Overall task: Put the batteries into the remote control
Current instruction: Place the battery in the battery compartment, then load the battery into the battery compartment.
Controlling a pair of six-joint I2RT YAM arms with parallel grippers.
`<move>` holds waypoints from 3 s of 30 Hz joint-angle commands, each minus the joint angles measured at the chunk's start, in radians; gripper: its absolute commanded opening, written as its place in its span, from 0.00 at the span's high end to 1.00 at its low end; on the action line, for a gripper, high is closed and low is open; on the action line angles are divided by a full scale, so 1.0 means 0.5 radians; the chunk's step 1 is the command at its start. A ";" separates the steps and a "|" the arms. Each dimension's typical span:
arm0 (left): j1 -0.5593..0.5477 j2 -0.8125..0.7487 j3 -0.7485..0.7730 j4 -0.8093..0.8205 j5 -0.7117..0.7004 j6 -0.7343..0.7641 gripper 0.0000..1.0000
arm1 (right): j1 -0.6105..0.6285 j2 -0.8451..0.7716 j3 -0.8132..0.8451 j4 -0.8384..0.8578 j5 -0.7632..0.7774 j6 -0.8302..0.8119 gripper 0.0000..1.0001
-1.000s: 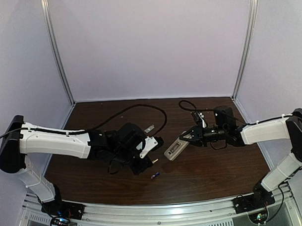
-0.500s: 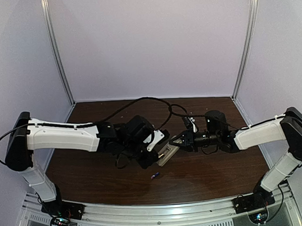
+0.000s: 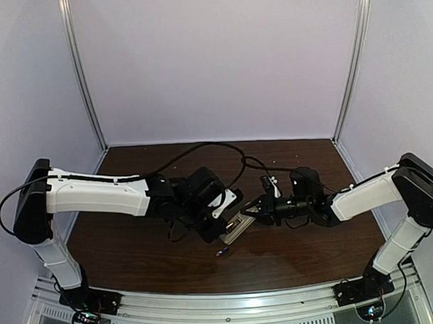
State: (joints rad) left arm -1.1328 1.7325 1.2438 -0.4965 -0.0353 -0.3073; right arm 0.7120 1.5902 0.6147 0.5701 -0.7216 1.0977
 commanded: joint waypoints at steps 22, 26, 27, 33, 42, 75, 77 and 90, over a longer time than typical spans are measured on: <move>0.018 0.158 0.158 -0.055 -0.037 -0.033 0.89 | 0.048 0.194 -0.103 0.568 -0.001 0.368 1.00; 0.017 0.158 0.161 -0.069 -0.043 -0.034 0.77 | 0.049 0.219 -0.111 0.610 -0.011 0.390 1.00; 0.017 0.158 0.163 -0.074 -0.043 -0.033 0.75 | 0.049 0.224 -0.116 0.623 -0.014 0.394 1.00; 0.030 0.118 0.149 -0.076 -0.058 -0.035 0.69 | 0.050 0.228 -0.118 0.624 -0.023 0.399 1.00; 0.060 -0.237 -0.067 0.237 0.159 0.046 0.44 | 0.046 0.240 -0.117 0.618 -0.054 0.395 1.00; -0.130 -0.990 -0.849 0.715 0.718 1.657 0.62 | 0.125 0.116 0.421 -0.574 -0.835 -0.283 1.00; -0.146 -0.962 -0.829 0.695 0.732 1.683 0.61 | 0.139 0.121 0.445 -0.620 -0.851 -0.322 1.00; -0.213 -0.794 -0.717 0.561 0.751 1.826 0.65 | 0.198 0.137 0.501 -0.751 -0.901 -0.431 1.00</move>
State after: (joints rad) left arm -1.2278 1.3128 0.8494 -0.2031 0.3191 0.5720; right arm 0.8005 1.6646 0.8337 0.2100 -1.1492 0.9104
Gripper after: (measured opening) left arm 0.355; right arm 0.212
